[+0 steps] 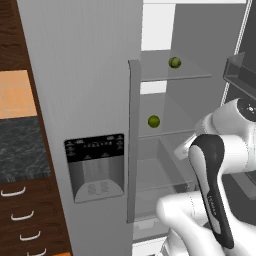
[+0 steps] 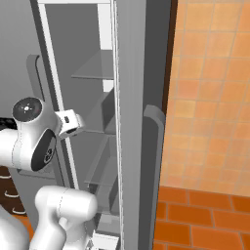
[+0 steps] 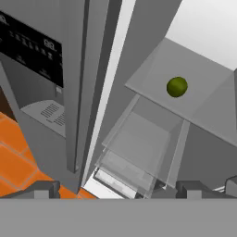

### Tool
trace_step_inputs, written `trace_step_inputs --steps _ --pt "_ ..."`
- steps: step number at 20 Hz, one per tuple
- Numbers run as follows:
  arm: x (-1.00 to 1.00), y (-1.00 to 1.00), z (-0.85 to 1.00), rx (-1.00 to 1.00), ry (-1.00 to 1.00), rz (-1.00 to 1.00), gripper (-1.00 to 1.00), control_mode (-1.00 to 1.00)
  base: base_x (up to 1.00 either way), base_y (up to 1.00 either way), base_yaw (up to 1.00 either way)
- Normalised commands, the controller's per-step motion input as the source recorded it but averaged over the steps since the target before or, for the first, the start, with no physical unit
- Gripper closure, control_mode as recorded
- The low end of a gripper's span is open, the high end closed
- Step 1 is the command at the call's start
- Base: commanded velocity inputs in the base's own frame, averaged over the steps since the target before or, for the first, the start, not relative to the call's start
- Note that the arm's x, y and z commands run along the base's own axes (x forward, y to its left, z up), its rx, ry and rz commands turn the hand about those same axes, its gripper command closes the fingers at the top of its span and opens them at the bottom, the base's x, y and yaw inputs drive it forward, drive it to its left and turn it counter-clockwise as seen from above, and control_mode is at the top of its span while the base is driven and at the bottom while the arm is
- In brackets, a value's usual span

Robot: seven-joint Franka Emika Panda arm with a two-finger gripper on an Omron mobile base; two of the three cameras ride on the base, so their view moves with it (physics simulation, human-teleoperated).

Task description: Place one lime and one steak in each tupperware on the nearby counter, to pack two identical lunches.

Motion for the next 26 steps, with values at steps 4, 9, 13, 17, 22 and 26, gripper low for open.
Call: trace_step_inputs --steps 4,9,13,17,22,26 --pt "0.27 -0.12 -0.15 0.17 -0.03 -0.45 -1.00 -1.00 0.00 0.00 0.00" --pt "0.00 -0.15 -0.01 0.28 -0.18 -0.52 -1.00 -1.00 0.00 0.00 0.00" --pt "0.00 -0.26 0.00 0.34 -0.02 -0.25 -1.00 -1.00 0.00 0.00 0.00" --pt "0.12 -0.41 -0.08 0.30 0.00 -0.01 -1.00 -1.00 0.00 0.00 0.00" --pt "0.80 0.00 -0.16 0.01 0.07 0.08 -1.00 -1.00 0.00 0.00 0.00" --pt "0.96 0.00 -0.32 0.00 0.01 0.02 -1.00 -1.00 0.00 0.00 0.00"
